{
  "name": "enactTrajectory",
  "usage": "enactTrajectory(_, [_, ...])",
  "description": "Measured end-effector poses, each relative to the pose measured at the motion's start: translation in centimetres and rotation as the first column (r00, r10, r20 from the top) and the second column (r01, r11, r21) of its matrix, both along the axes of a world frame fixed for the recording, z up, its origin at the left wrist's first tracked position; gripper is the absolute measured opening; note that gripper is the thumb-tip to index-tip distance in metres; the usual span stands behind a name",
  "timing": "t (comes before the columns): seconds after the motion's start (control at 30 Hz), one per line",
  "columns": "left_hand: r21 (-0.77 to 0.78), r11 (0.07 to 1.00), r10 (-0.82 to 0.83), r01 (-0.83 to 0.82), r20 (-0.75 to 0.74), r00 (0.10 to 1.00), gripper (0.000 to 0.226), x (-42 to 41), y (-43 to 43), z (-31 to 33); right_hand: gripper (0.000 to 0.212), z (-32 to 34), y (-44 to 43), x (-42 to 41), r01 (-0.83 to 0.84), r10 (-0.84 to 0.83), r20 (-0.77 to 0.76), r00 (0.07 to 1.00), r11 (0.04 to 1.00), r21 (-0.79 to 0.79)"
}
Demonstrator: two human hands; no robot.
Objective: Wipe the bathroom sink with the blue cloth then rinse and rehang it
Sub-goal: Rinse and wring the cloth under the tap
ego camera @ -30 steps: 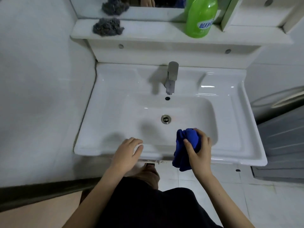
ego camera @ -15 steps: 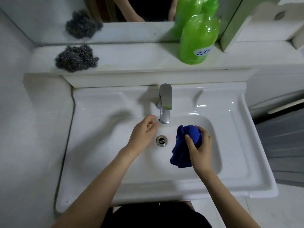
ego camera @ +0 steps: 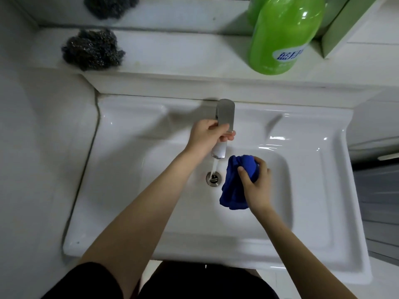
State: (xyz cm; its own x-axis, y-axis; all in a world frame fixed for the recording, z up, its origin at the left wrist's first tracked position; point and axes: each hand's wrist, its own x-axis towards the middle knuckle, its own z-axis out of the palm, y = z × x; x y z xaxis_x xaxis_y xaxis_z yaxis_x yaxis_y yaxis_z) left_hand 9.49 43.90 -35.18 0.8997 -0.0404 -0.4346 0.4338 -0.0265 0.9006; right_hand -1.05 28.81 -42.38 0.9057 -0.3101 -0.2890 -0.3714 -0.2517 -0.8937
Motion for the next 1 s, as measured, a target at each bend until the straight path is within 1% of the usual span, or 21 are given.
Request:
enactTrajectory(0.07, [0.016,1.0,-0.006,0.006,-0.004,1.0,0.022,0.5,-0.1,0.7,0.036,-0.2,0.0,0.3,-0.006,0.006,-0.009,1.0,1.0,0.009])
enactTrajectory(0.2, [0.002,0.997,-0.082,0.082,0.006,0.997,0.019,0.5,0.3,0.8,0.037,-0.7,0.2,0.8,-0.02,0.02,-0.023,1.0,1.0,0.003])
enactTrajectory(0.27, [-0.002,0.996,-0.086,0.086,0.036,0.996,0.019,0.0,1.1,0.3,0.037,-1.2,0.1,0.9,-0.019,0.019,-0.035,0.999,1.0,0.003])
enactTrajectory(0.33, [0.055,0.998,-0.021,0.018,0.061,0.998,0.018,-1.0,2.5,-1.1,0.036,-1.5,0.1,1.0,-0.015,0.016,-0.049,0.999,1.0,0.017])
enactTrajectory(0.4, [0.104,0.99,0.095,-0.099,0.035,0.995,0.02,-2.5,4.0,-3.5,0.033,-1.9,0.3,1.0,-0.007,0.012,-0.07,0.997,0.997,0.076])
enactTrajectory(0.47, [0.127,0.978,0.175,-0.166,-0.061,0.983,0.018,-4.0,5.1,-6.7,0.028,-2.4,0.9,1.1,0.004,0.014,-0.1,0.995,0.984,0.179])
enactTrajectory(0.53, [0.099,0.989,0.129,-0.107,-0.26,0.957,0.015,-5.2,4.8,-9.5,0.021,-3.1,2.0,1.4,0.018,0.028,-0.15,0.988,0.955,0.296])
enactTrajectory(0.57, [0.029,0.998,0.059,-0.051,-0.381,0.923,0.02,-5.7,4.4,-10.5,0.018,-3.6,2.6,1.5,0.022,0.041,-0.176,0.984,0.939,0.342])
enactTrajectory(0.6, [-0.082,0.997,-0.03,-0.009,-0.461,0.887,0.03,-6.1,3.9,-11.2,0.016,-4.2,3.4,1.7,0.035,0.046,-0.203,0.978,0.924,0.381])
enactTrajectory(0.63, [-0.204,0.979,-0.11,0.011,-0.478,0.871,0.038,-6.5,3.4,-11.9,0.014,-4.7,4.1,1.8,0.057,0.045,-0.234,0.971,0.91,0.41])
enactTrajectory(0.67, [-0.257,0.966,-0.152,0.036,-0.448,0.881,0.04,-6.9,2.8,-12.6,0.013,-5.4,4.7,2.0,0.078,0.043,-0.265,0.963,0.9,0.43])
enactTrajectory(0.7, [-0.24,0.969,-0.147,0.05,-0.408,0.901,0.038,-7.1,2.3,-13.0,0.013,-5.9,5.2,2.2,0.096,0.041,-0.294,0.955,0.894,0.438])
enactTrajectory(0.8, [-0.055,0.998,-0.02,0.001,-0.348,0.937,0.035,-7.0,2.5,-14.1,0.015,-7.0,5.4,3.0,0.171,0.03,-0.367,0.93,0.848,0.502])
enactTrajectory(0.83, [-0.045,0.999,-0.033,0.019,-0.335,0.942,0.03,-6.8,2.8,-14.4,0.016,-7.2,5.2,3.1,0.188,0.039,-0.384,0.922,0.823,0.536])
enactTrajectory(0.9, [-0.055,0.993,-0.121,0.109,-0.322,0.939,0.023,-6.7,4.0,-14.8,0.02,-7.4,4.8,3.3,0.204,0.079,-0.411,0.908,0.774,0.599])
enactTrajectory(1.0, [-0.069,0.985,-0.175,0.161,-0.337,0.925,0.029,-6.7,5.6,-14.7,0.023,-7.6,4.6,3.2,0.248,0.141,-0.468,0.873,0.698,0.672])
